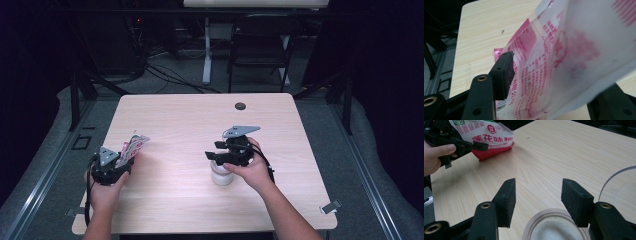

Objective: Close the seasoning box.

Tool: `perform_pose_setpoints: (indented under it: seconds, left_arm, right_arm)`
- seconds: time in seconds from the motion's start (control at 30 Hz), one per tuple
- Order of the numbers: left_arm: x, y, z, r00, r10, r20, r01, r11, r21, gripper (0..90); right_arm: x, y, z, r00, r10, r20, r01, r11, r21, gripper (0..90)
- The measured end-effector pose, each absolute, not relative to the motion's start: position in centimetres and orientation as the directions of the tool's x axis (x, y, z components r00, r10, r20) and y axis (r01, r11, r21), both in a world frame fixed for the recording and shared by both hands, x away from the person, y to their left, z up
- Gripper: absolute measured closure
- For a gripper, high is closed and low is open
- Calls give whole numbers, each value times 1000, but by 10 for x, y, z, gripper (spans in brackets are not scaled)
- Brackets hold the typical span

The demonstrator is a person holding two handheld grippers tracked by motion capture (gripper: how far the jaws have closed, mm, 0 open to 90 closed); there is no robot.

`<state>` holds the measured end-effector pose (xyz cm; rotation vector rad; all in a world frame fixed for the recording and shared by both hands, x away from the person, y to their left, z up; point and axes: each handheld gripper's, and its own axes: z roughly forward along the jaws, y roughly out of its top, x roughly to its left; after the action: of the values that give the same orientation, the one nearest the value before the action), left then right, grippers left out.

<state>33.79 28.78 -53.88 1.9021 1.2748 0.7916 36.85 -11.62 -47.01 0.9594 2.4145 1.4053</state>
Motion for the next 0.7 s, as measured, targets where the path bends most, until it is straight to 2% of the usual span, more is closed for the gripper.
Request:
perform_pose_setpoints:
  seconds: [0.23,0.7]
  left_arm:
    - [332,277,-530,360,926,111,480,-286,829,445]
    - [323,229,-520,495,857,144,408,-375,832,435]
  right_arm:
    - [368,-115,-470,-773,616,152,438,344,830,455]
    - [367,-117,-470,-772,620,141,430,345,834,455]
